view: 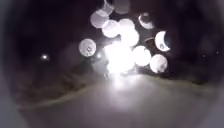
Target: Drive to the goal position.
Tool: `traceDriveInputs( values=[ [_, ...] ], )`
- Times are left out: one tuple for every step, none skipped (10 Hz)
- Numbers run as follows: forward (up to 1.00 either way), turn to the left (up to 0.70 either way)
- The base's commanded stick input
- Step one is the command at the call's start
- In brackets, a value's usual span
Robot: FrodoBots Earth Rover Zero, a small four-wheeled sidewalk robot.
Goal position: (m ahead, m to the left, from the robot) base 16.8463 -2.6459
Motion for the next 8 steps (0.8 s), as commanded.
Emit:
traceDriveInputs(
  values=[
    [0.70,0.00],
    [0.70,0.00],
    [0.70,0.00],
    [0.70,0.00],
    [0.70,0.00],
    [0.70,0.00],
    [0.70,0.00],
    [0.70,0.00]
  ],
)
